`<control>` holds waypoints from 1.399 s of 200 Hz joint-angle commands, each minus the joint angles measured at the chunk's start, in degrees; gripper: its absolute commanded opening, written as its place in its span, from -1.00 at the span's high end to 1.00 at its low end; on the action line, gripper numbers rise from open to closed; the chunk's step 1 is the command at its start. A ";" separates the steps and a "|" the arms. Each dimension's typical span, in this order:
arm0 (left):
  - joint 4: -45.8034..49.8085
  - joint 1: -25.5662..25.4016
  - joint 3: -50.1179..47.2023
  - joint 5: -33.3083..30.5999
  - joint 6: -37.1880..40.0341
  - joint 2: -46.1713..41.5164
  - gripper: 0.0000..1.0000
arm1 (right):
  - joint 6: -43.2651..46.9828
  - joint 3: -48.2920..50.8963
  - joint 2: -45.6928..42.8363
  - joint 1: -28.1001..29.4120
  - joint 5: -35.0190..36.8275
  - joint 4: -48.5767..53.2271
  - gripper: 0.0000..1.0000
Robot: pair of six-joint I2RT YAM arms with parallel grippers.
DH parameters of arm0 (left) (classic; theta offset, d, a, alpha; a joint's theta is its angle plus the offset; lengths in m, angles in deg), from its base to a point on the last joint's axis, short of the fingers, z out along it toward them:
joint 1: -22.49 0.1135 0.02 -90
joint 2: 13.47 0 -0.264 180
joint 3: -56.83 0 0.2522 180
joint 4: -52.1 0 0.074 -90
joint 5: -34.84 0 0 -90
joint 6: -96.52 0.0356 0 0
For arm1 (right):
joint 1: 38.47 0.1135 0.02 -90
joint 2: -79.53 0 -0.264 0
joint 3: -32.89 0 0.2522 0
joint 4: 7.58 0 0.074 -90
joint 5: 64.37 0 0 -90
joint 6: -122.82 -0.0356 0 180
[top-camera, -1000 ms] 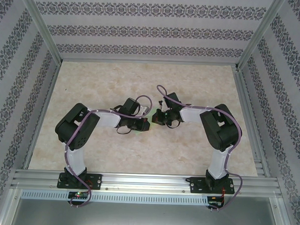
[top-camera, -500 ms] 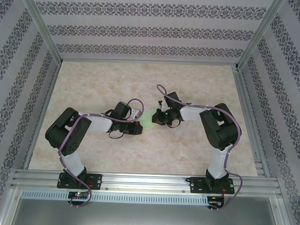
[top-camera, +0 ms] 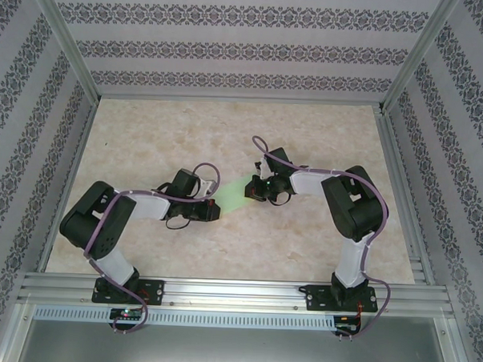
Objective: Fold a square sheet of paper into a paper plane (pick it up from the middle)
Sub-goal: First fold in half a square sheet of paper at the center of the table, then move the square sheet of paper to the center of the table.
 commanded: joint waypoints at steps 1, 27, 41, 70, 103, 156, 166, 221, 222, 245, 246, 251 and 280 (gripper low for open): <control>11.40 0.93 -2.49 -3.42 -0.13 -0.29 1.00 | 2.18 2.12 4.11 -2.12 10.37 8.04 1.00; 11.88 0.98 -0.86 -3.45 -2.18 -2.29 1.00 | 3.15 0.76 2.45 -2.11 10.00 8.93 1.00; 12.98 0.96 0.67 -5.22 -4.46 -4.80 1.00 | 3.81 -0.65 0.40 -1.94 9.00 8.81 1.00; 19.77 2.17 6.90 -12.50 -8.05 -9.95 0.88 | 4.26 -5.83 -4.44 -0.04 8.50 10.13 0.97; 23.16 8.40 10.96 -14.77 -11.21 -10.98 0.39 | 0.88 -10.93 -6.38 5.69 15.21 13.46 0.76; 29.09 14.24 16.09 -18.54 -11.38 -8.21 0.04 | -4.56 -23.06 2.66 14.99 24.18 20.20 0.45; 30.13 15.14 16.88 -18.80 -10.84 -7.68 0.03 | -5.39 -25.06 4.27 16.11 25.07 21.39 0.45; 32.18 18.04 21.56 -18.66 -7.89 -4.10 0.13 | -6.61 -31.39 10.99 19.47 25.60 25.93 0.49; 32.19 18.04 21.71 -18.67 -7.86 -3.96 0.13 | -6.59 -31.43 11.10 19.49 25.50 26.04 0.49; 33.15 18.13 23.54 -18.73 -6.86 -2.06 0.14 | -5.70 -32.12 12.65 19.60 24.04 27.63 0.49; 33.16 18.13 23.58 -18.75 -6.86 -2.01 0.14 | -5.65 -32.06 12.68 19.60 23.89 27.68 0.49; 33.61 18.13 23.90 -18.73 -6.82 -1.66 0.14 | -5.03 -32.02 12.91 19.68 23.18 28.00 0.49; 33.36 18.15 23.83 -18.15 -7.00 -0.31 0.14 | 0.15 -31.04 13.74 20.00 19.54 31.39 0.49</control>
